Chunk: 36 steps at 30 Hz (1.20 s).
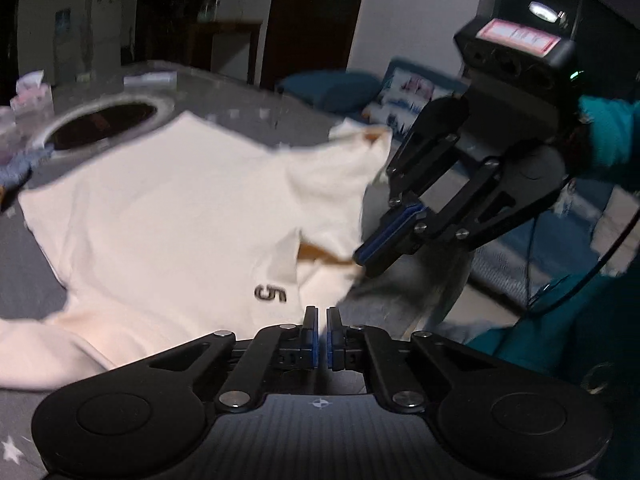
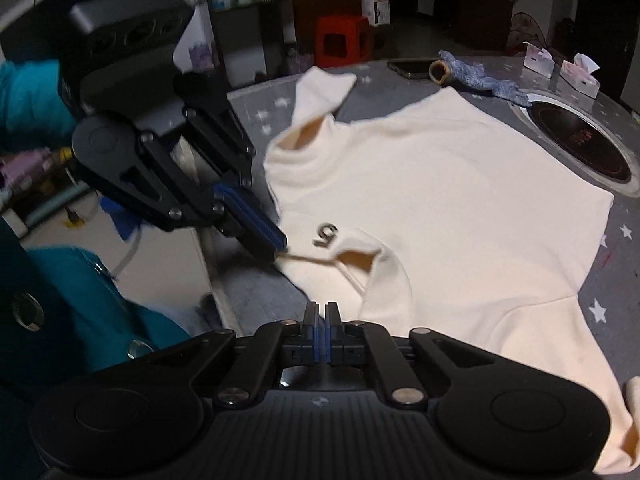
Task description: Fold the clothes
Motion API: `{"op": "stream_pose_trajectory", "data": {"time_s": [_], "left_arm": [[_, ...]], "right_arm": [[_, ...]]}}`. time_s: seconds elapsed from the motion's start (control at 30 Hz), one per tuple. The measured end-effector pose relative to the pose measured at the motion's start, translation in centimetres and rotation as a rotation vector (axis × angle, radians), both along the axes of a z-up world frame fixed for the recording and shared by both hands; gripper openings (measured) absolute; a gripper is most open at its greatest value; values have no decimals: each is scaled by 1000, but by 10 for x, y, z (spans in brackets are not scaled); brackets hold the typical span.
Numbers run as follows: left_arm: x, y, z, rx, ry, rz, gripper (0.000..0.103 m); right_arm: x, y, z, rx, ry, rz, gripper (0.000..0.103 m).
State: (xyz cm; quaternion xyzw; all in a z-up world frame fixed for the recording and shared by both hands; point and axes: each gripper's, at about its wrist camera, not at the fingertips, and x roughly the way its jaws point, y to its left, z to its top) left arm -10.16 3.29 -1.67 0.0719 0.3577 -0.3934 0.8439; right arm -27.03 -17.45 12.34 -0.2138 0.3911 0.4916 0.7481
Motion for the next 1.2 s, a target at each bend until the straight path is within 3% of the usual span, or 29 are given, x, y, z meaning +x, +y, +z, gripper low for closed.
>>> {"op": "stream_pose_trajectory", "data": {"time_s": [0.17, 0.23, 0.37, 0.47, 0.53, 0.87, 1.0, 1.07, 1.2], "left_arm": [[18, 23, 22, 9, -88, 137, 7], [33, 30, 21, 5, -78, 215, 7], [61, 38, 3, 38, -47, 355, 7], [69, 43, -12, 84, -13, 417, 7], [66, 46, -19, 156, -17, 443, 9], [31, 105, -14, 229, 25, 650, 10], [30, 125, -11, 241, 74, 782, 10], [33, 123, -6, 255, 53, 798, 10], [47, 117, -3, 265, 32, 803, 26]], "right_arm": [[15, -7, 23, 60, -90, -85, 12], [28, -5, 23, 73, -113, -139, 18], [48, 4, 5, 103, -67, -198, 19], [52, 11, -11, 100, -21, -190, 19], [47, 12, -17, 86, -7, -158, 20], [44, 10, -24, 51, 28, -107, 21], [46, 11, -24, 49, 34, -104, 21], [46, 11, -24, 51, 36, -104, 21], [47, 11, -25, 52, 38, -104, 22]]}}
